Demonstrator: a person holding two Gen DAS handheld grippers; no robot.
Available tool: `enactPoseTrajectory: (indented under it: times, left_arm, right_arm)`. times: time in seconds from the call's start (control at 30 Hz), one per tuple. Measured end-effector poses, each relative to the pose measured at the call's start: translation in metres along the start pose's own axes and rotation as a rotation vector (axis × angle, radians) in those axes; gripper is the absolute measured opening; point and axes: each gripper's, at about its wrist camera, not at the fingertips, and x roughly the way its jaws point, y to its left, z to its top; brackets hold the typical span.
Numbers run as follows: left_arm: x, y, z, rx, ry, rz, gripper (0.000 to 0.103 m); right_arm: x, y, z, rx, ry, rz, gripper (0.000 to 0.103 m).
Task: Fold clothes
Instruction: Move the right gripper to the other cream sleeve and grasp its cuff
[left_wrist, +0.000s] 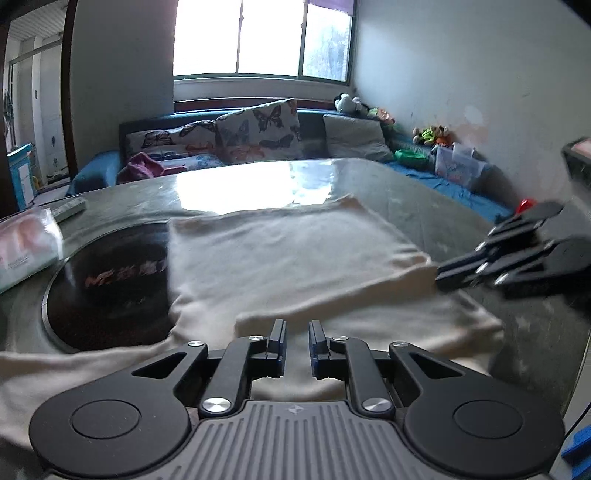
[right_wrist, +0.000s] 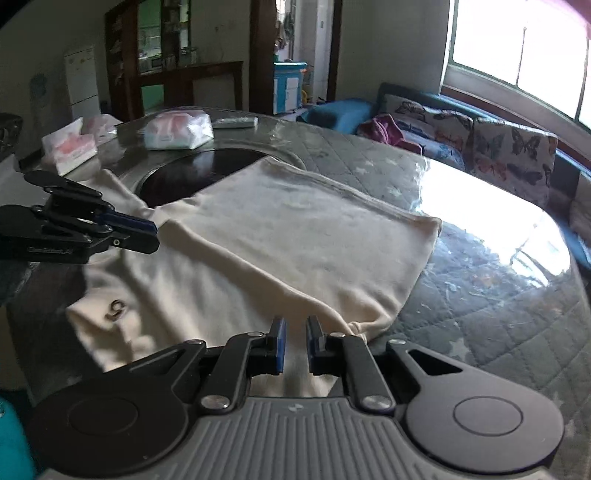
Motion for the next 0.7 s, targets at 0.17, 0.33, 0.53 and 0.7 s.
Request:
enactPoseTrajectory:
  times: [0.17, 0.33, 0.53, 0.7]
  left_arm:
    - [0.02, 0.009, 0.003, -0.043, 0.031, 0.035, 0.014]
    - [0.007, 0.017, -0.003, -0.055, 0.016, 0.039, 0.017]
    - [-0.015, 0.025, -0.018, -0.065, 0.02, 0.071, 0.017]
    - [-0.036, 0.034, -0.028, -0.1, 0.009, 0.111, 0.019]
  right_arm:
    - [0.012, -0.006, -0.004, 0.039, 0.013, -0.014, 0.009]
    - [0.003, 0.004, -0.001, 0.014, -0.002, -0.02, 0.016]
    - [0.0, 0.037, 0.005, -0.074, -0.021, 0.05, 0.017]
    - [0.01, 0.065, 0.013, -0.139, -0.021, 0.1, 0.017]
